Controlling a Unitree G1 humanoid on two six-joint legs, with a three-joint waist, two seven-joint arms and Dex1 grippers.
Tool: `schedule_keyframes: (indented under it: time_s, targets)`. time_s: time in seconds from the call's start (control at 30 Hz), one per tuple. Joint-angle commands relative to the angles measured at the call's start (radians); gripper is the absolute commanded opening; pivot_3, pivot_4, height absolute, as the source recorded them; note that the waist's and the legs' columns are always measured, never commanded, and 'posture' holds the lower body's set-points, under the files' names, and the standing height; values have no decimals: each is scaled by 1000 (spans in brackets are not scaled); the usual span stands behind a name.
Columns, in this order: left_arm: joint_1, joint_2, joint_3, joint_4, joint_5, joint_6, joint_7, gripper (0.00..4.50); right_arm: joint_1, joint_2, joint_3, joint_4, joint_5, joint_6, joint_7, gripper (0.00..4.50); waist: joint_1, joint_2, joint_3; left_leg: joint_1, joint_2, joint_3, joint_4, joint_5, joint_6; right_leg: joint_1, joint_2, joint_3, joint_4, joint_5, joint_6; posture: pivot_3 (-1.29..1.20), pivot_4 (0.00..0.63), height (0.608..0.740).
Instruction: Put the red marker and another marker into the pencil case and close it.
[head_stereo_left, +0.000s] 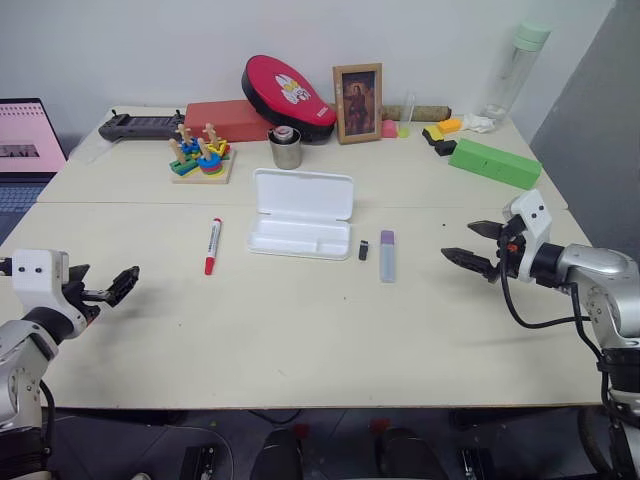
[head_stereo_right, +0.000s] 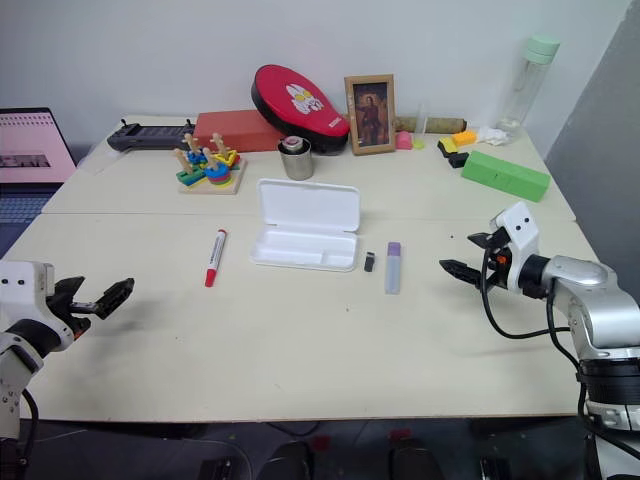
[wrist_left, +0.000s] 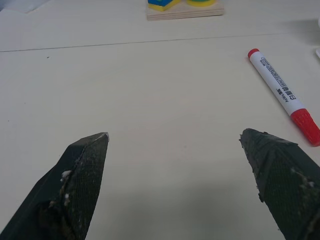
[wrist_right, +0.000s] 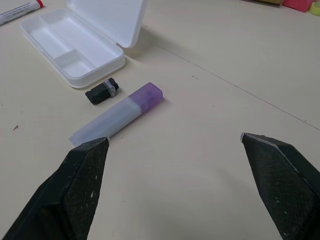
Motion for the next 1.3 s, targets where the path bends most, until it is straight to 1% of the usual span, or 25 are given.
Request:
schedule_keyframes:
  time_s: [0.03, 1.13, 1.2, 1.3]
  targets:
    - [-14, 23, 31, -39, 1, -12, 12, 4500, -4, -16, -21, -31, 13, -6, 8, 4462, 0, 0, 0, 0, 0, 0, 0, 0, 0, 0, 0, 0, 0, 0, 0, 0, 150, 740]
    - [-19, 2, 18, -67, -13, 9, 9, 4500, 3, 6, -13, -31, 18, -10, 10, 4462, 0, 0, 0, 0, 0, 0, 0, 0, 0, 0, 0, 0, 0, 0, 0, 0, 150, 740]
    - [-25, 1, 6, -71, -23, 6, -15, 4500, -5, 10, 1, -42, 20, -5, 19, 4462, 0, 0, 0, 0, 0, 0, 0, 0, 0, 0, 0, 0, 0, 0, 0, 0, 150, 740]
    - [-66, 25, -57, -69, -15, -43, -111, 4500, -55, 29, 60, -63, 21, 9, 43, 4462, -1, 0, 0, 0, 0, 0, 0, 0, 0, 0, 0, 0, 0, 0, 0, 0, 150, 740]
